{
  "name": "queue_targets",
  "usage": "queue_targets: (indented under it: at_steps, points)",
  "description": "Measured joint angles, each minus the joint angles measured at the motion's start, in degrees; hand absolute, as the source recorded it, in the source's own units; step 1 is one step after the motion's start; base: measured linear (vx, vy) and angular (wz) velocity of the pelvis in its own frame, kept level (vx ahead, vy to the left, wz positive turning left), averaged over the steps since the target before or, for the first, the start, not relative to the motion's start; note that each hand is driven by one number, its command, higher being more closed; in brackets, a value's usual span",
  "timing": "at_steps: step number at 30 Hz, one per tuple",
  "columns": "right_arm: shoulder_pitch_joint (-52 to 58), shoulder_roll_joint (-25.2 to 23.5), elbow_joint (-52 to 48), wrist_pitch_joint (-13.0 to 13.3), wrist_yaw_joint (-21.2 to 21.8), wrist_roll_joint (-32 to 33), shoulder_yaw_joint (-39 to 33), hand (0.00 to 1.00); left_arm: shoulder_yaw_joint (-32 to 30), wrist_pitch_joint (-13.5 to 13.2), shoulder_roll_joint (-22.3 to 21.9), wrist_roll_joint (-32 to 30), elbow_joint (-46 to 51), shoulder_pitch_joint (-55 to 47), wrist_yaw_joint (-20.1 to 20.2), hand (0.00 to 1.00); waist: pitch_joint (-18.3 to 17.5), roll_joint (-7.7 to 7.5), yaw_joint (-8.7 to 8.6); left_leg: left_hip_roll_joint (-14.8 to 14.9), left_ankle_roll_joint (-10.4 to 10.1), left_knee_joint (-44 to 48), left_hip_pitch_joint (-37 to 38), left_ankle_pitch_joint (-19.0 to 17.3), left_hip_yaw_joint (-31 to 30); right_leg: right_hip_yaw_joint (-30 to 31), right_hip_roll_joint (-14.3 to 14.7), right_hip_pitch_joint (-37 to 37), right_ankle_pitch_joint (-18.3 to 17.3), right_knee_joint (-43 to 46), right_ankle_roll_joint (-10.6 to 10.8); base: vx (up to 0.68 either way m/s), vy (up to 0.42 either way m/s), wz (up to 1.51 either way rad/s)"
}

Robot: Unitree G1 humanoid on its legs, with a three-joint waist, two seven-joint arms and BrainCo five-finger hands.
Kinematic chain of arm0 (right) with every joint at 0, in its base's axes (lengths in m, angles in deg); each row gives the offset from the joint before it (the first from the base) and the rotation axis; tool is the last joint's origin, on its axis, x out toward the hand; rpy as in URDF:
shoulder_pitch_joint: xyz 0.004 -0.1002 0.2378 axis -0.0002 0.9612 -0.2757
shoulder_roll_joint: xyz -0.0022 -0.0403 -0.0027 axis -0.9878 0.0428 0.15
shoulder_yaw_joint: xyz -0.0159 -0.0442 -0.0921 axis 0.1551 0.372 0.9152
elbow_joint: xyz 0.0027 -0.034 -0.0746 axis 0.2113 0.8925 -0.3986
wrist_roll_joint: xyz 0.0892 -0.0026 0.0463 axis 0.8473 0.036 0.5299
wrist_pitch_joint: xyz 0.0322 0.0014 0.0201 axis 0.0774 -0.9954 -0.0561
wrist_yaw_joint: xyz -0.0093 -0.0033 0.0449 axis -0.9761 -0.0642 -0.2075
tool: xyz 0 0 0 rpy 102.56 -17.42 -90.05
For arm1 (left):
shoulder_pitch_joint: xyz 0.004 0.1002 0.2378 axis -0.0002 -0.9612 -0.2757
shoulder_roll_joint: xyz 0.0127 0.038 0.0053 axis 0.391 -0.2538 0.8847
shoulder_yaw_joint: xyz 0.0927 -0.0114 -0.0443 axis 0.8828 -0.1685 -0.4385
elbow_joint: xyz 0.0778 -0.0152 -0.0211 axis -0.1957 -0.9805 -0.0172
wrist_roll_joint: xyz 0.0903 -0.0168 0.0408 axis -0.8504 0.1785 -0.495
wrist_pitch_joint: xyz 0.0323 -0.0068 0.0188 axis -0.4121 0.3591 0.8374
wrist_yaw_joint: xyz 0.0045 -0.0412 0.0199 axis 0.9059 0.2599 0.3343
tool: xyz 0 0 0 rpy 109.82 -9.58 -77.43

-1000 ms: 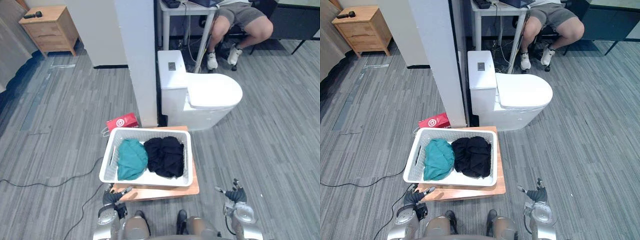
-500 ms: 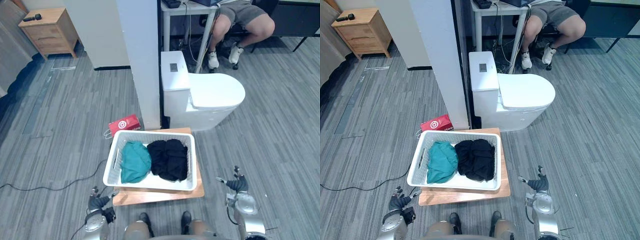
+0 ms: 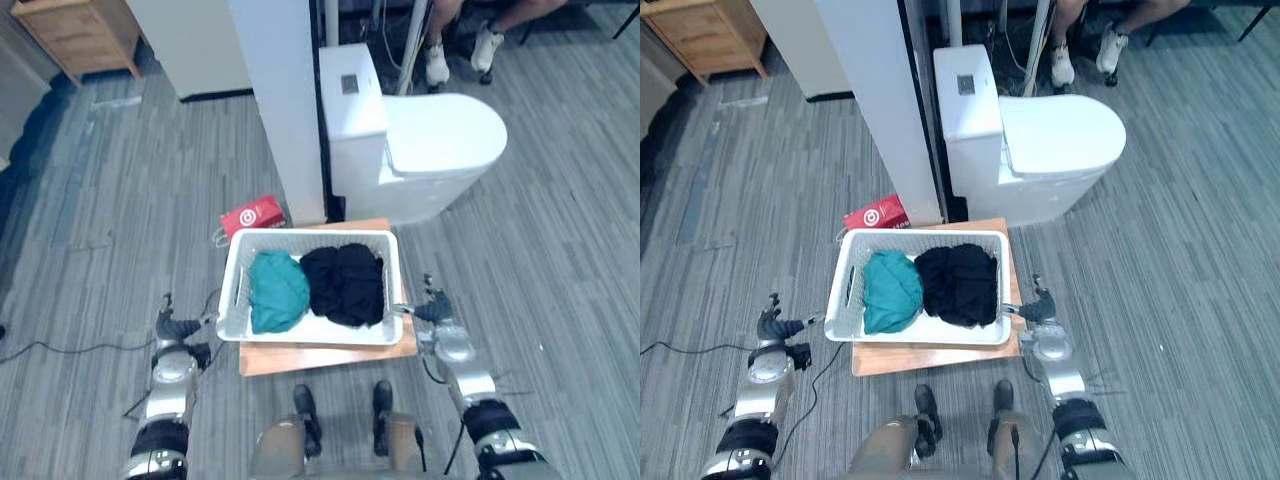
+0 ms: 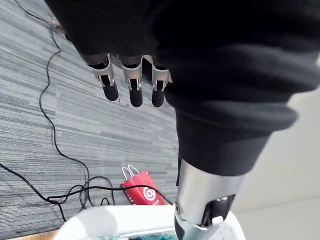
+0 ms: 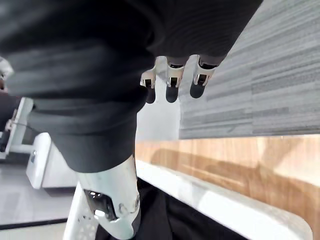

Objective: Pick up the laundry basket with both hands and put the clothes into the washing machine.

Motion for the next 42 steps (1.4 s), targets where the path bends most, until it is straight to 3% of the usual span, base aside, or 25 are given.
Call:
queue_targets:
  at_steps: [4, 5, 6, 7, 8, 15, 21, 26, 32, 38, 42]
  points:
    - [-5.3, -0.7, 3.1, 0.3, -0.8, 0.0, -0.6, 0.0, 3.3, 1.0, 1.4, -1.6, -3.8, 6.0, -0.1, 0.0, 2.8, -0.39, -0.19, 1.0, 0.0, 1.9, -3.1, 0.0, 0.1, 0.2, 0.2, -2.7, 0.7, 0.8, -0.4, -0.07, -0.005, -0.05]
    - [-6.6, -0.9, 3.4, 0.3, -0.8, 0.0, -0.6, 0.0, 4.9, 1.2, 1.1, -1.7, -4.9, 7.7, -0.1, 1.0, 2.8, -0.53, -0.19, 1.4, 0.0, 2.5, -4.4, 0.0, 0.1, 0.2, 0.2, -3.8, 0.9, 0.8, -0.5, -0.06, -0.014, -0.03]
    - [-7.9, -1.0, 3.4, 0.3, -0.8, 0.0, -0.6, 0.0, 6.1, 1.2, 0.5, -2.1, -5.6, 9.3, 0.0, 1.0, 3.1, -0.71, -0.21, 1.6, 0.0, 2.7, -5.5, 0.0, 0.0, 0.2, 0.2, -4.8, 1.0, 0.8, -0.5, -0.06, -0.016, -0.01]
    - [-8.4, -1.0, 3.4, 0.3, -0.8, 0.0, -0.7, 1.0, 6.3, 1.2, -0.2, -2.1, -5.7, 10.0, -0.2, 1.0, 3.3, -0.75, -0.24, 1.6, 0.0, 2.7, -5.9, 0.0, 0.0, 0.1, 0.3, -5.2, 1.1, 0.8, -0.4, -0.05, -0.012, 0.02]
    - [-9.0, -1.0, 3.3, 0.3, -1.1, 0.0, -0.7, 1.0, 6.1, 1.0, -1.1, -2.2, -5.7, 11.2, -1.7, 1.0, 3.5, -0.64, -0.11, 1.7, -0.1, 2.8, -6.8, 0.0, -0.1, 0.0, 0.3, -6.0, 1.3, 0.7, -0.6, -0.04, -0.013, 0.02]
    - [-9.2, -1.0, 2.8, 0.4, -2.0, 0.7, -0.6, 1.0, 6.2, 1.1, -0.6, -2.7, -6.2, 12.7, -2.3, 1.0, 4.1, -0.45, -0.09, 2.1, -0.3, 2.9, -8.2, -0.2, -0.3, -0.3, 0.5, -6.9, 1.5, 0.6, -0.9, 0.0, -0.003, 0.01]
    - [-5.4, -0.4, -5.2, 1.4, -2.5, 2.5, -0.6, 1.0, 8.2, 1.5, 0.1, -2.7, -3.3, 10.8, -2.3, 1.0, 5.4, -0.33, 0.07, 2.0, 0.1, 2.6, -7.9, 0.1, -0.1, -0.1, 0.6, -7.1, 1.5, 0.6, -0.9, 0.05, 0.0, -0.02]
    - [2.5, -0.8, -13.5, 0.6, -3.2, 2.8, -1.6, 1.0, 9.4, 2.6, -1.6, -2.6, 6.3, 2.4, -2.3, 1.0, 5.5, -0.32, -0.11, 1.4, 0.0, 1.4, -4.4, 0.1, -0.1, 0.1, 0.8, -3.3, 1.3, -1.1, -0.7, 0.09, 0.01, -0.01]
    - [16.0, 0.0, -26.7, 0.2, -2.0, 0.5, -3.3, 1.0, 9.6, 3.6, -7.8, -2.5, 21.1, -12.1, -2.1, 1.0, 4.8, -0.41, -1.62, 0.4, 0.0, -1.6, 1.7, 0.0, -0.4, -0.1, 1.0, 2.5, 0.5, -2.9, -0.2, 0.05, 0.011, 0.02]
    - [30.6, -1.1, -40.5, 0.1, 0.9, -4.2, -8.1, 1.0, 11.6, 3.6, -13.5, -1.4, 34.7, -25.2, 3.3, 1.0, -4.0, -0.57, -3.23, 0.2, -0.2, -2.6, 6.7, -1.6, 0.7, 1.0, 1.3, 7.7, 0.3, -5.8, 0.2, 0.07, 0.028, -0.08]
    - [34.4, -2.4, -45.1, 0.3, 2.0, -5.5, -10.0, 1.0, 12.5, 3.6, -14.4, -1.4, 37.8, -26.6, 4.6, 1.0, -6.6, -0.98, -3.36, 0.9, -0.2, -1.7, 9.5, -3.4, 5.6, 6.1, 2.2, 7.5, 0.8, -5.5, 0.8, 0.01, 0.044, -0.71]
